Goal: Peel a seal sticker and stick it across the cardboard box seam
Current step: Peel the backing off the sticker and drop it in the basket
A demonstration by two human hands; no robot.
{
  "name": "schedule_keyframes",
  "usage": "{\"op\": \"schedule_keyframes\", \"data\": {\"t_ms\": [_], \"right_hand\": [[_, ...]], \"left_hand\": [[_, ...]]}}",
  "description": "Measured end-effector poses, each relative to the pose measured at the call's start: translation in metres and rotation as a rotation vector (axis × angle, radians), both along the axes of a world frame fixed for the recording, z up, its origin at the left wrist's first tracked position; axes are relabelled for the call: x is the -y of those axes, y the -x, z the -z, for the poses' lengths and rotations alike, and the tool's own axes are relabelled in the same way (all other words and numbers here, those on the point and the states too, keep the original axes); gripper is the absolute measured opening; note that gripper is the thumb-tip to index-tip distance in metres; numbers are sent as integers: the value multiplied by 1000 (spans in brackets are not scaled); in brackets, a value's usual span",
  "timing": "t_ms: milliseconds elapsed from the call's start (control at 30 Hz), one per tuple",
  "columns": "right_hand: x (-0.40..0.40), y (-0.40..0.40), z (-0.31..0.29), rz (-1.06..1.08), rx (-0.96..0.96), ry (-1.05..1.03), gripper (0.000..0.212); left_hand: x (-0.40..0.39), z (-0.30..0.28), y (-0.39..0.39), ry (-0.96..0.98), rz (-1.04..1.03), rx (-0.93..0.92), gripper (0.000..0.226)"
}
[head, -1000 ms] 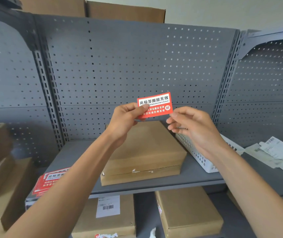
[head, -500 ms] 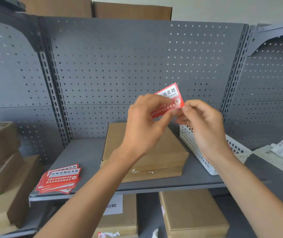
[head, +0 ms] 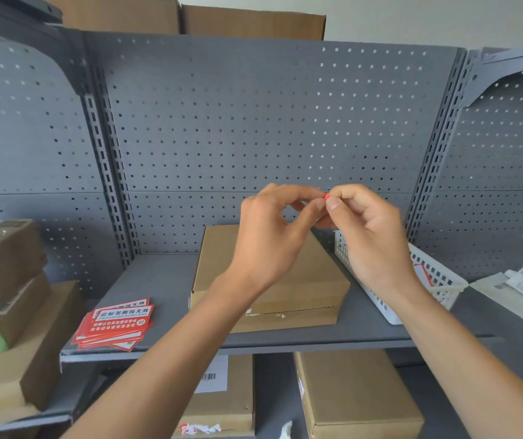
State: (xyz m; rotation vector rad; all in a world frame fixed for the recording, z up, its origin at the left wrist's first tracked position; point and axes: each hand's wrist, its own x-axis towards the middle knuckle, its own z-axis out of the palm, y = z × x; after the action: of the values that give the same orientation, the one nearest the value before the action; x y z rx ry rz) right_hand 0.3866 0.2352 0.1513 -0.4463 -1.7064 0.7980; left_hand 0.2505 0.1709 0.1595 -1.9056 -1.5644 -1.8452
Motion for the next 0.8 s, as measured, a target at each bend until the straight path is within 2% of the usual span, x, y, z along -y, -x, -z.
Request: {"op": "schedule_keyframes", "data": {"t_ms": [800], "right_hand": [[-4,15,1,19,8,37,12]], "left_hand": [[-8,5,24,-51,-29,-106,13]]}}
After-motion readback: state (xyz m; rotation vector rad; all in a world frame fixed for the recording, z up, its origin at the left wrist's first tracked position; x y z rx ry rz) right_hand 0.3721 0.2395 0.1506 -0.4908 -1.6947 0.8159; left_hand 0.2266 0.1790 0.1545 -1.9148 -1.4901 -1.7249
